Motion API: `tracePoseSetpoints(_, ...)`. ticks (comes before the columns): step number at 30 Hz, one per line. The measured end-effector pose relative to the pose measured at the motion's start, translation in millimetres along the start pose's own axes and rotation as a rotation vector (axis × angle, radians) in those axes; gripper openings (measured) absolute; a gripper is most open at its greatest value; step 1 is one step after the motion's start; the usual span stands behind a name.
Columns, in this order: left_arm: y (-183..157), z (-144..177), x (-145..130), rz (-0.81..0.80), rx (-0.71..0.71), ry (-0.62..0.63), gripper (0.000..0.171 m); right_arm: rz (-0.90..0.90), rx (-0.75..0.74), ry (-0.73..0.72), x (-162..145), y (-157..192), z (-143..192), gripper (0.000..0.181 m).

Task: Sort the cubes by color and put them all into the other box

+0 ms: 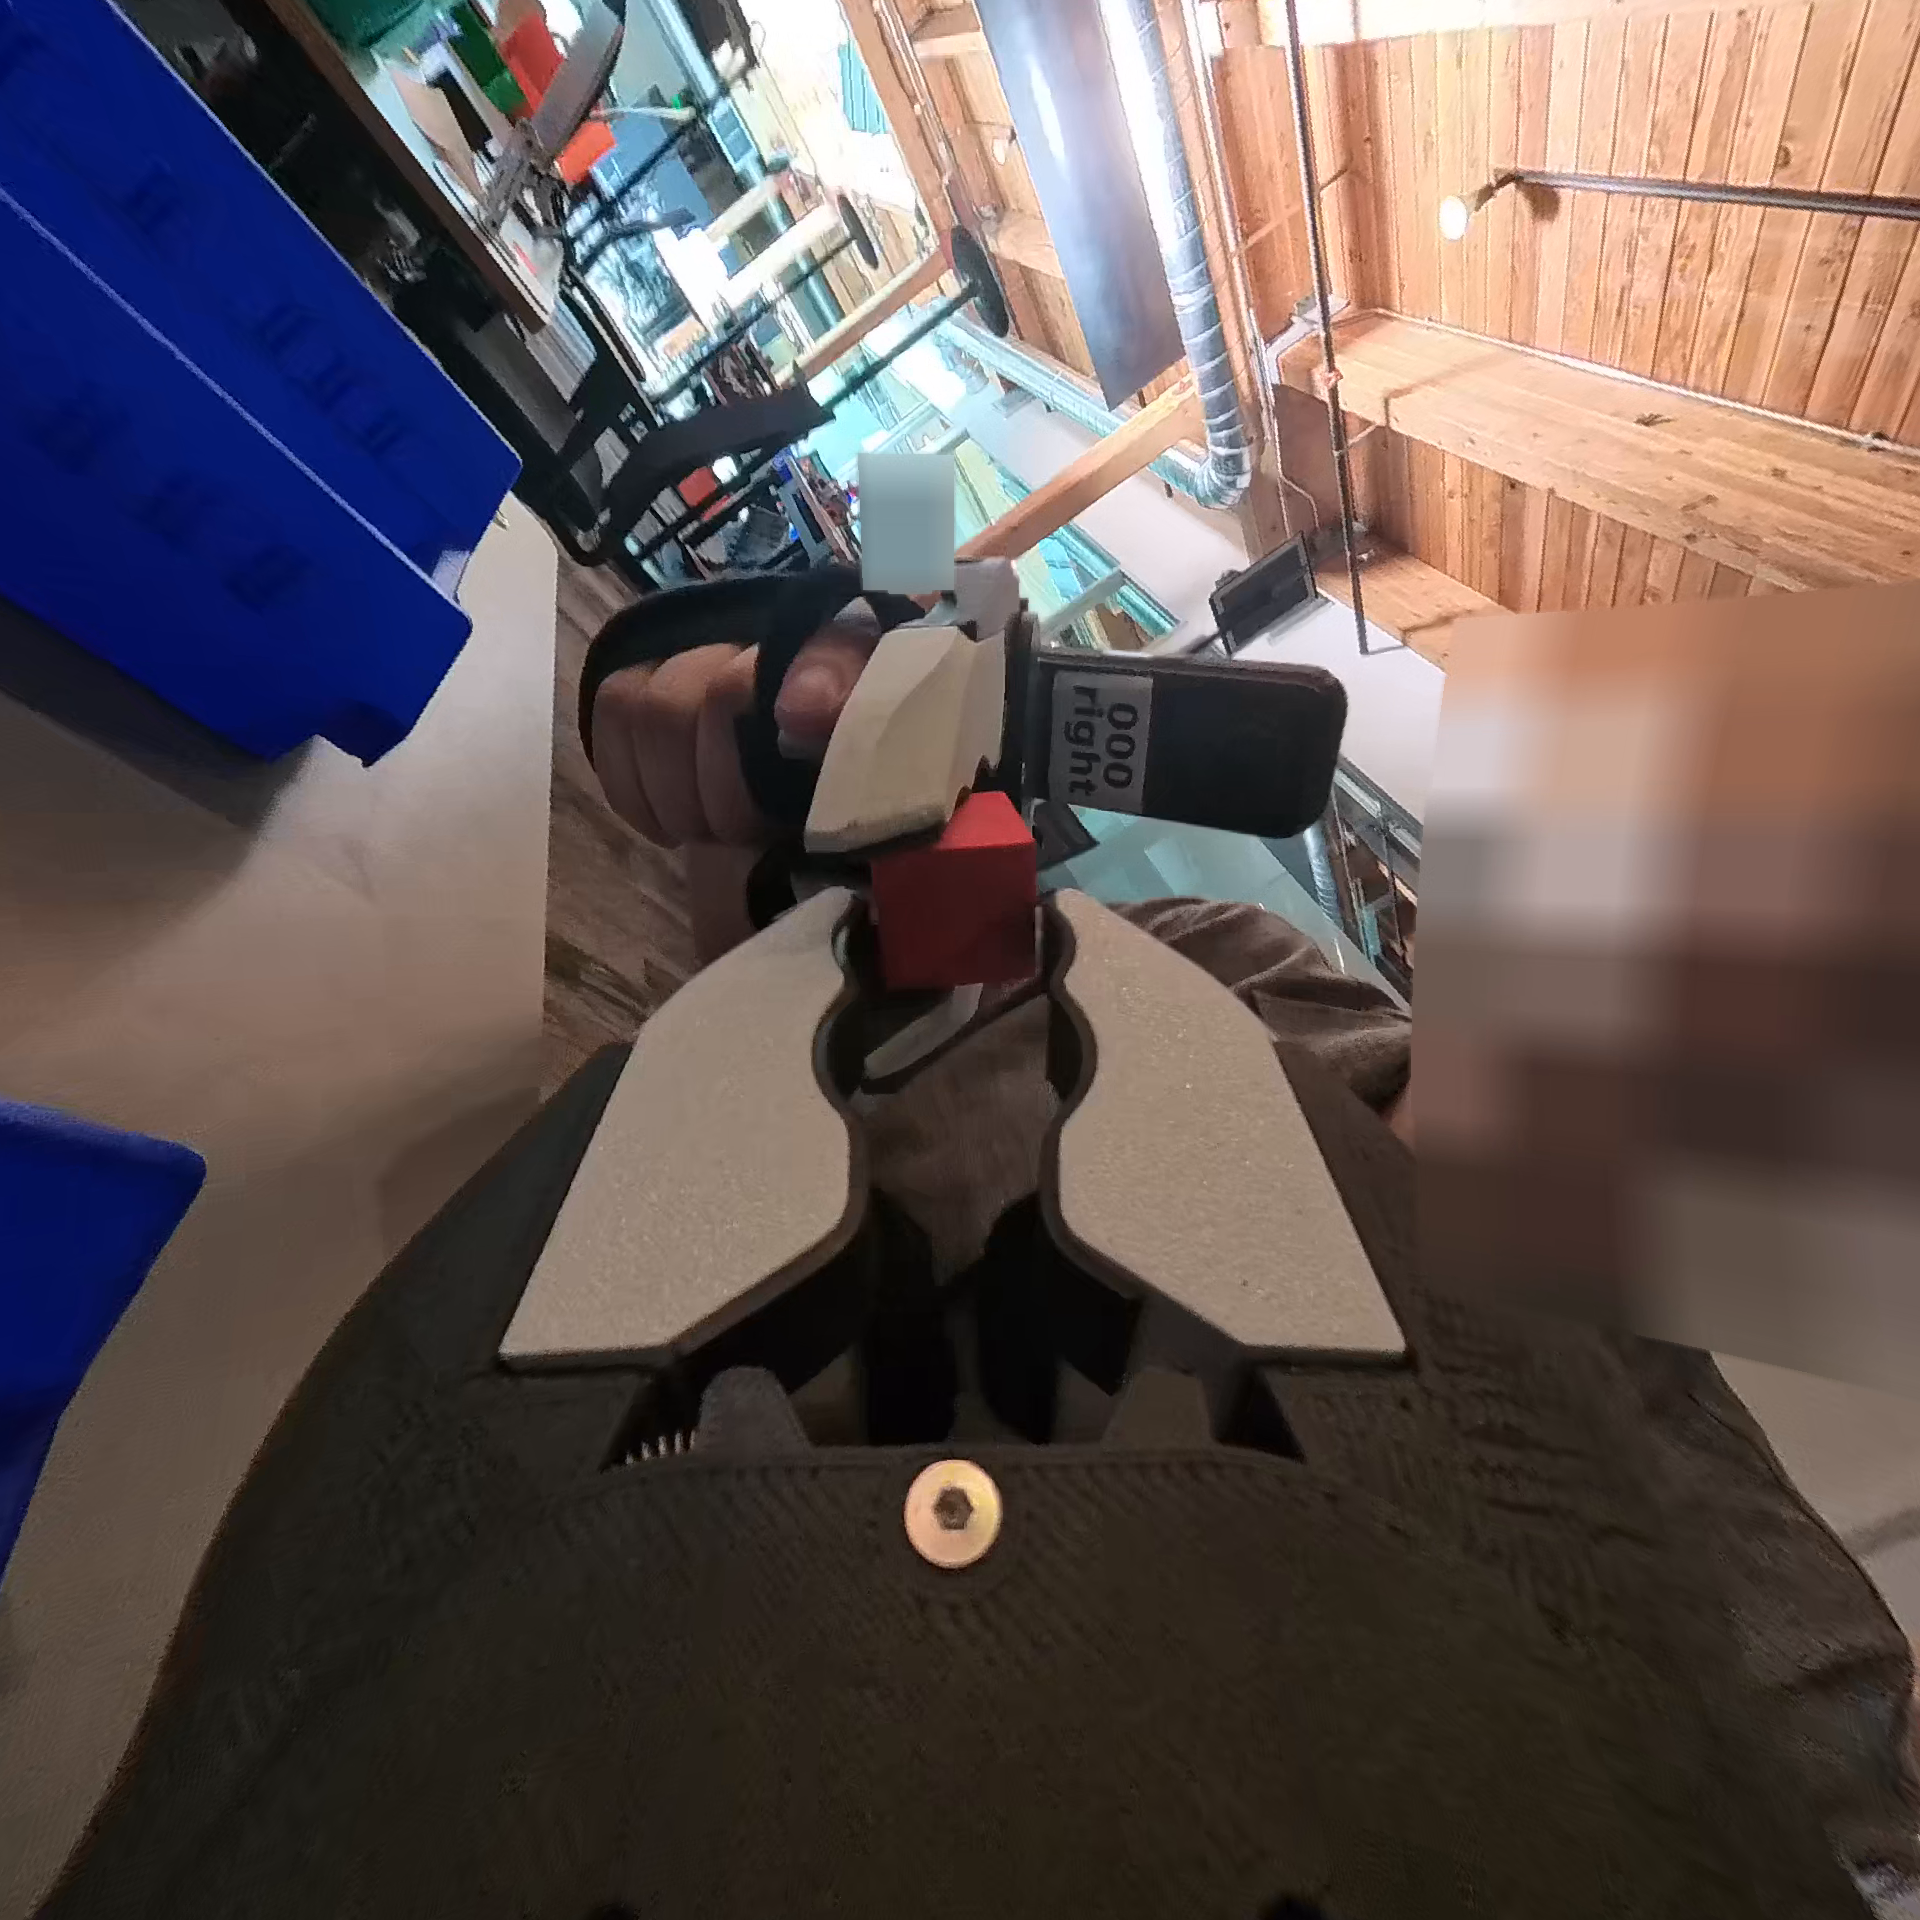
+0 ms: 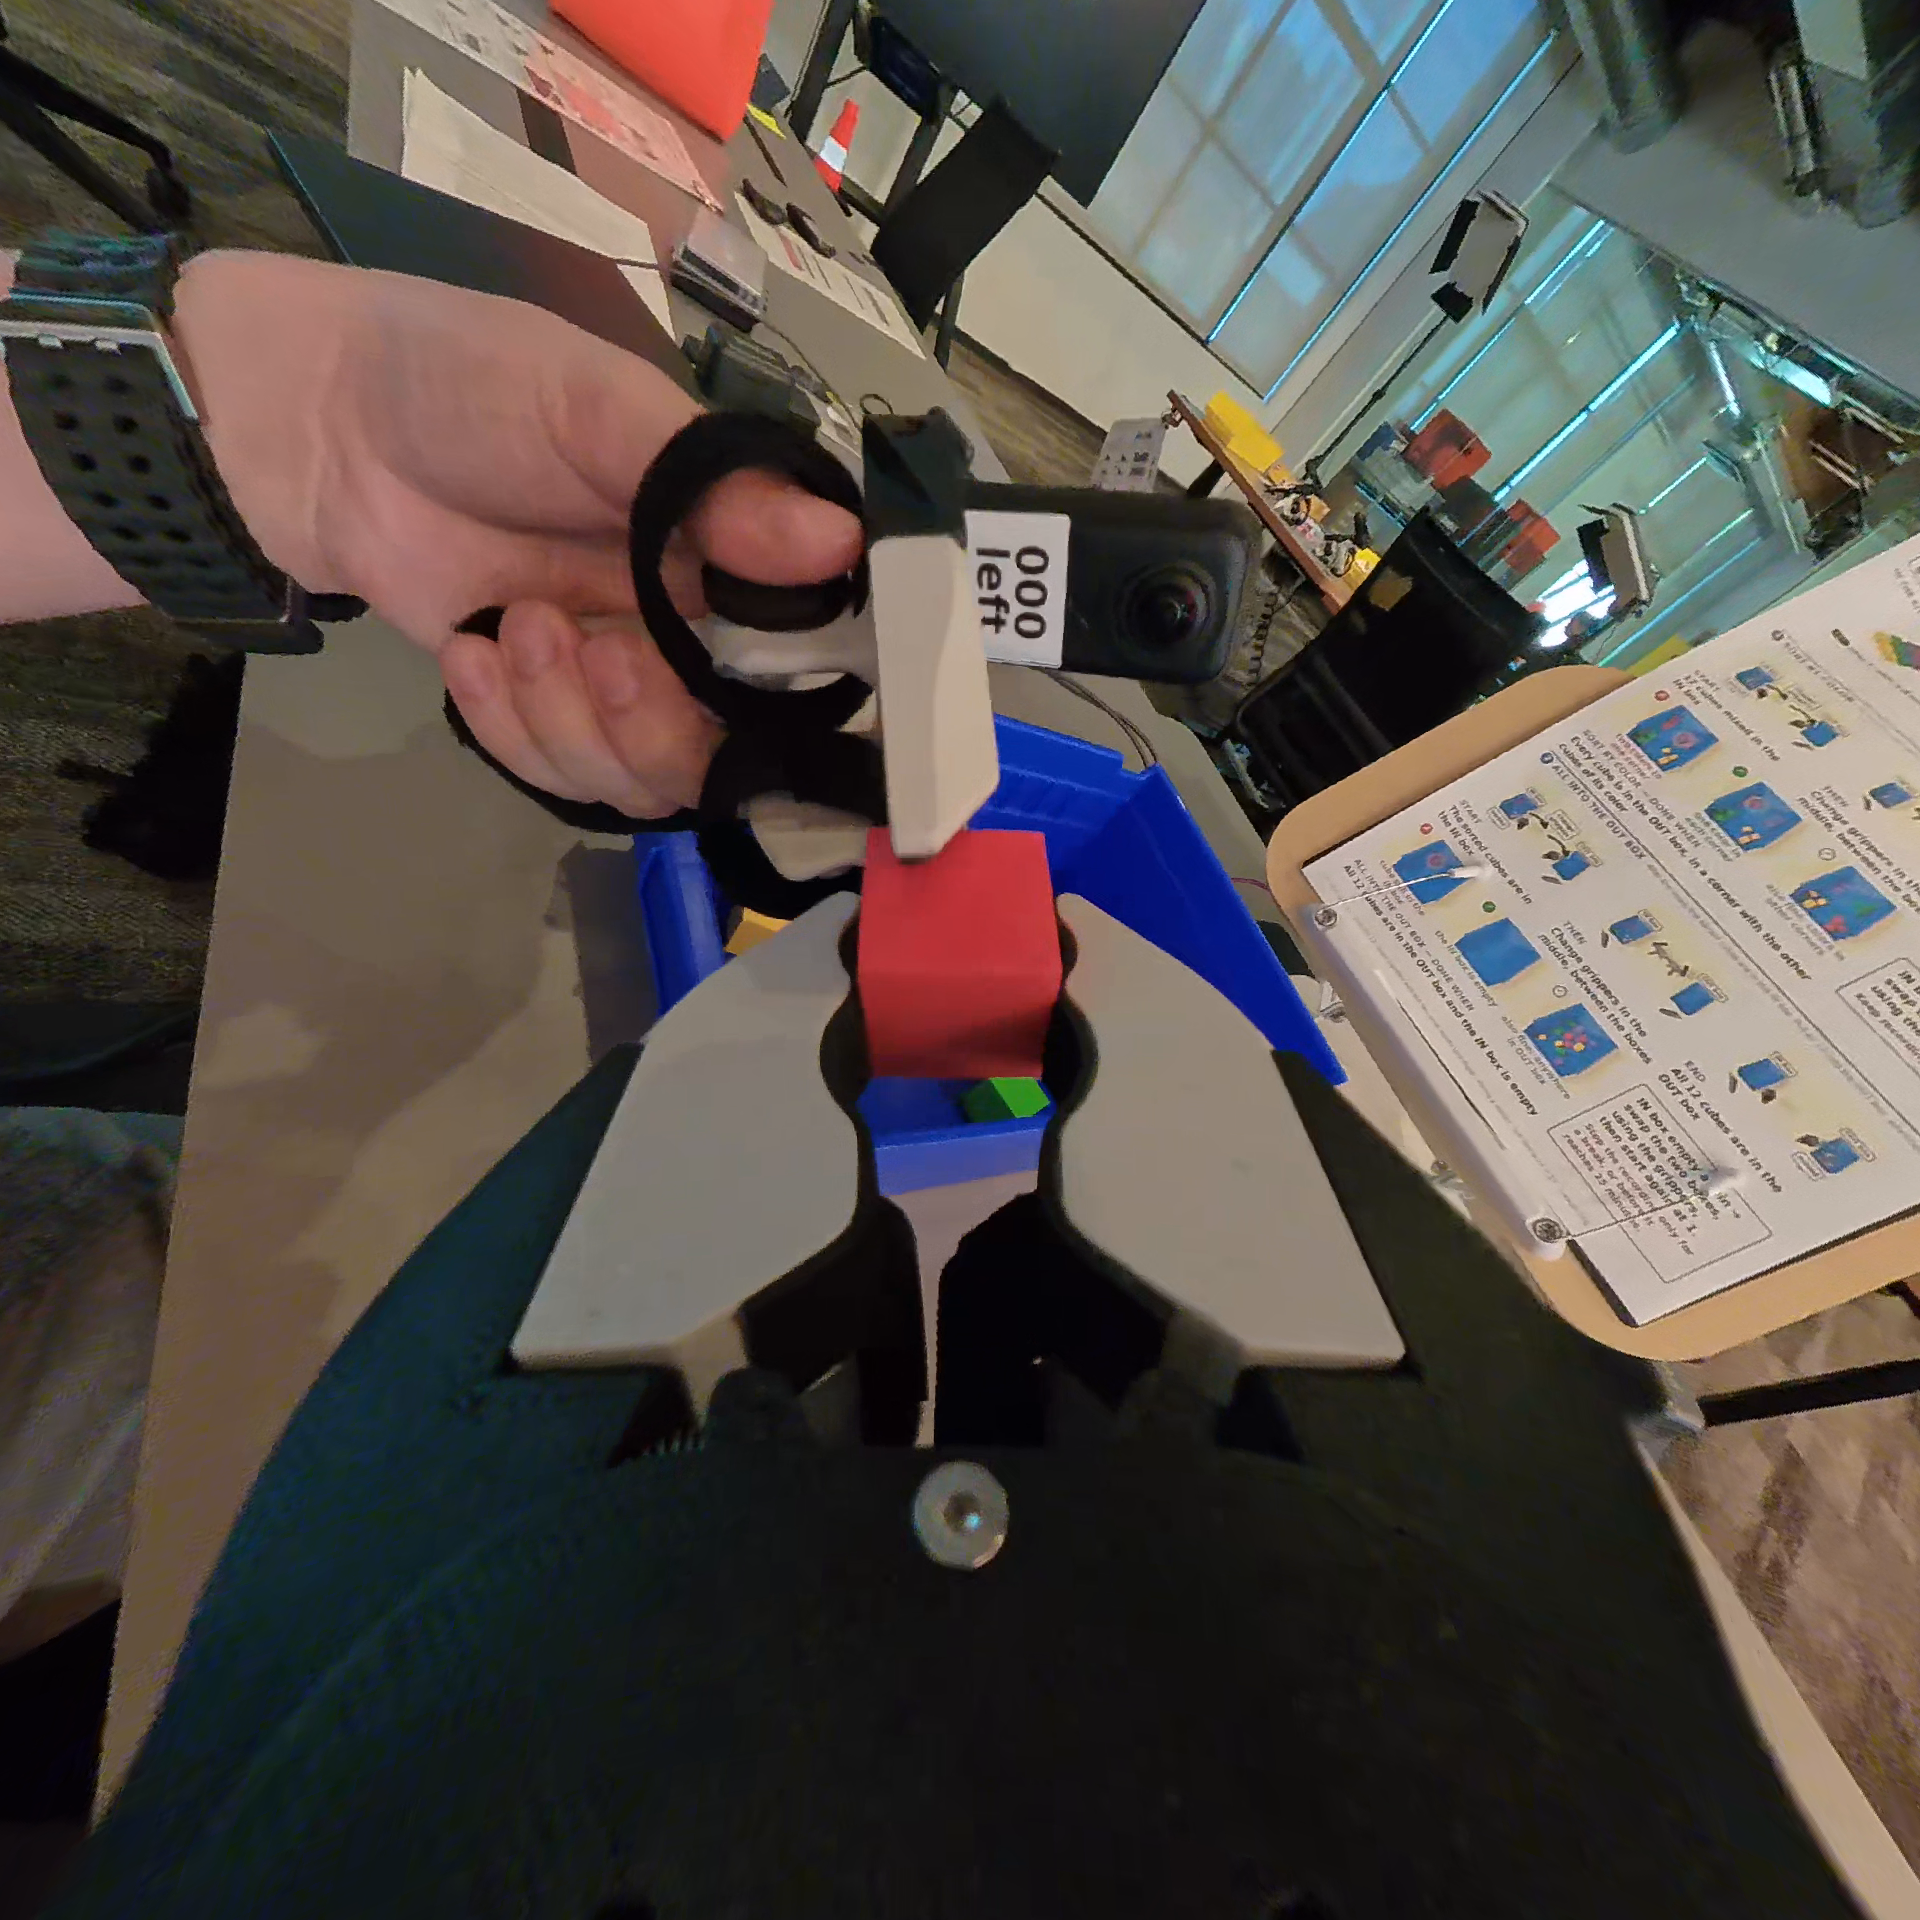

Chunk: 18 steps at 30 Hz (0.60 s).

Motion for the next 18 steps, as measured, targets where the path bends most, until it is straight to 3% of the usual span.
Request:
tracePoseSetpoints(3,-1.3,1.1,6.6,-0.037,0.032,-0.065,0.056,-0.028,0.003,-0.01,-0.6,-3.4,4.1,0.03)
tracePoseSetpoints(7,-1.4,11.3,18.2,-0.172,0.232,-0.163,0.062,-0.081,-0.008,-0.02,-3.7,-13.2,14.5,0.03)
tracePoseSetpoints(13,-8.5,25.1,24.5,-0.253,0.335,-0.23,0.063,-0.114,-0.123,0.058,-17.9,-43.3,50.5,0.03)
tracePoseSetpoints(18,-10.9,34.0,28.3,-0.335,0.473,-0.254,0.047,-0.244,-0.37,0.327,-53.1,-108.7,126.9,0.029)
Point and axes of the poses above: each gripper's, where its closed fingertips meet, z back along the fingers, x out of its top, y = z × x across the jaws, the point moved 6 cm from there along z, back along the fingers, and after that the axes turned 3 degrees about -y, right-handed, at the moved point
